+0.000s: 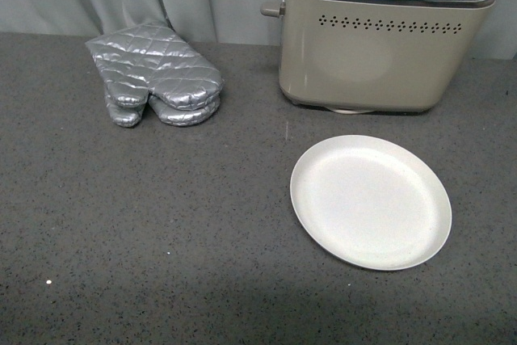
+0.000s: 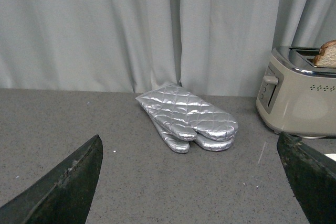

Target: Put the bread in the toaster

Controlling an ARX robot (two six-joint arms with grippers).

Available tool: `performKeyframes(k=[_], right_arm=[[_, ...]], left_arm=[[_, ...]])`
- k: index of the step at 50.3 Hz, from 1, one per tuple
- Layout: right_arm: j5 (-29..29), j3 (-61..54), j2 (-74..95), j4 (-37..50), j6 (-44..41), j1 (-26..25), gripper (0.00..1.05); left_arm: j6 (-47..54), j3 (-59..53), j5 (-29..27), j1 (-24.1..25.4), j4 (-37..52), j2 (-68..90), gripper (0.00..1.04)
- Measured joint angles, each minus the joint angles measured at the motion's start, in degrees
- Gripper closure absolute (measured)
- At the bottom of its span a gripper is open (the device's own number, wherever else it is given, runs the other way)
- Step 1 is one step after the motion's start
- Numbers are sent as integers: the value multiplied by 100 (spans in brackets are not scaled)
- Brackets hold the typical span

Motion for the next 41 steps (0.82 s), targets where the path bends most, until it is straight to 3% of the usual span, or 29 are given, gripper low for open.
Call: performKeyframes(k=[10,19,32,41], right_arm=[[-2,-2,-435,-295,-9,0,102],[-4,0,-437,-295,-9,0,69],[-2,-2,-437,-295,-9,0,10],[-2,0,-437,-295,-7,0,10]], left_arm=[[0,0,0,0,-2,0,7],[0,0,0,0,-4,0,7],[0,0,0,0,-4,0,7],[0,0,0,0,-4,0,7]])
